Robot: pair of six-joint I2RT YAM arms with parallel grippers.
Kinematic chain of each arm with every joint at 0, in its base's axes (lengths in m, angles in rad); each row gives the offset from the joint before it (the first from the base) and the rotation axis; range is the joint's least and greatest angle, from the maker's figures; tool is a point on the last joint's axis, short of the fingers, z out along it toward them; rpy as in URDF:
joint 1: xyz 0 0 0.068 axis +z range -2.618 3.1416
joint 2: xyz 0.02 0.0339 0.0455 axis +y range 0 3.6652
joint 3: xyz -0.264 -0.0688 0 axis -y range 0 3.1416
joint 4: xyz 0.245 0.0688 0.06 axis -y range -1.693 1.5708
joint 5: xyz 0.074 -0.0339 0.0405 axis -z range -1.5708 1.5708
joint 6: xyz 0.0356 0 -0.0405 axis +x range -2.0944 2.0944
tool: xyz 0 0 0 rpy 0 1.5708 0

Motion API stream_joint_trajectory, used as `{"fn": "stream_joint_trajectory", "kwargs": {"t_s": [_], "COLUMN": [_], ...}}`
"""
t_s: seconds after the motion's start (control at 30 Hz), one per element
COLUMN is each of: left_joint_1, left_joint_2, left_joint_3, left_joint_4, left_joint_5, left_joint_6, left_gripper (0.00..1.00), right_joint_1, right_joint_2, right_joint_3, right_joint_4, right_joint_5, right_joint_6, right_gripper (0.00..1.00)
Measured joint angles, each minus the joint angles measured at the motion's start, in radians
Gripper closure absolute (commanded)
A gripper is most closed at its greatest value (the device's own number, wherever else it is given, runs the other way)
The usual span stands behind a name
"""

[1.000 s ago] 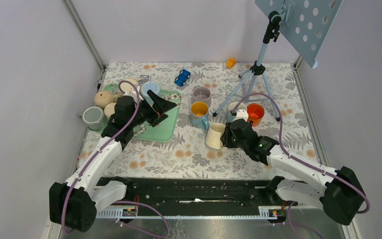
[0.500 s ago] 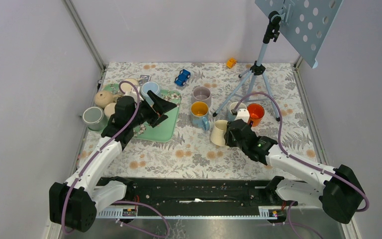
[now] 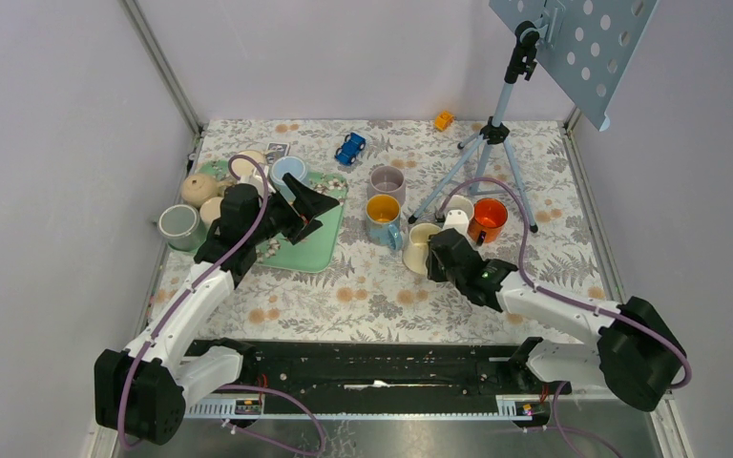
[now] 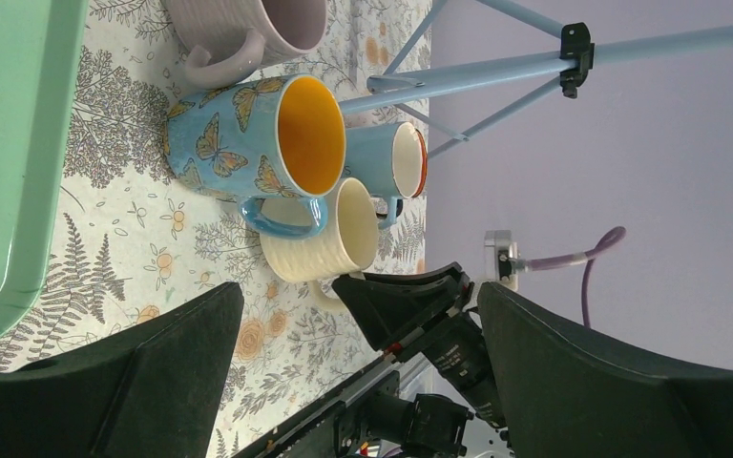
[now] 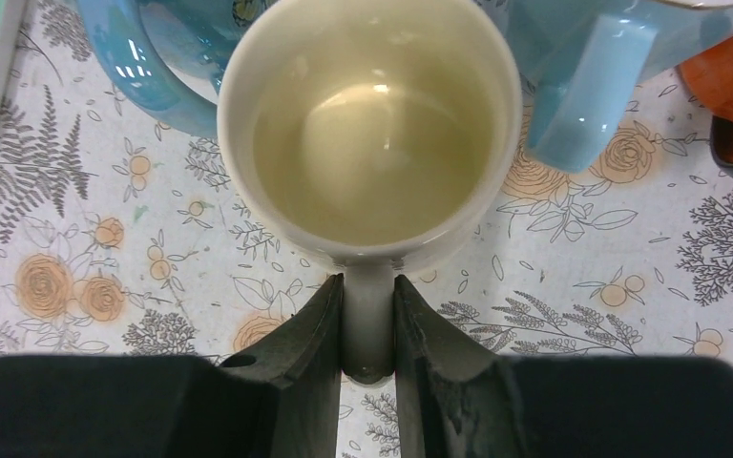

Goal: Turn the mug right side up
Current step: Place the cup at the center of the board.

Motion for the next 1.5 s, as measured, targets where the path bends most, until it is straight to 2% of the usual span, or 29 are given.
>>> {"fn": "stream_joint_trajectory", "kwargs": {"t_s": [0.13,0.73,1.0,1.2,1.5], "left_joint_1": [0.0,0.0,0.0,0.0,0.0], "left_joint_2": [-0.001,-0.011,-0.016,-0.016,-0.021], "left_joint_3": [0.0,-0.002,-0.002,-0.001,0.021], "left_joint_4": [-0.003,-0.048,-0.106,-0.122,-0.211], "left_joint_5": [0.0,0.003,0.002,0.001,-0.031], "left_joint_6": [0.001,0.02,0.058,0.084,0.13], "left_gripper": [0.02,0.01,0.01,0.01,0.01], "right_joint_1": [0.0,0.0,0.0,0.0,0.0], "right_joint_2": [0.049,0.192,0.218,0.187,0.082], "right_joint_3": [0.0,0.055,0.088,0.103,0.126], "right_joint_4": [0.014,0.075,0.066,0.027,-0.075], "right_joint_5": [-0.006,-0.017,-0.026,-0.026,-0.027], "right_joint_6": [-0.004,-0.014,-0.017,-0.016,-0.006], "right_gripper": [0.86,0.61,0.31,0.01,0.0]}}
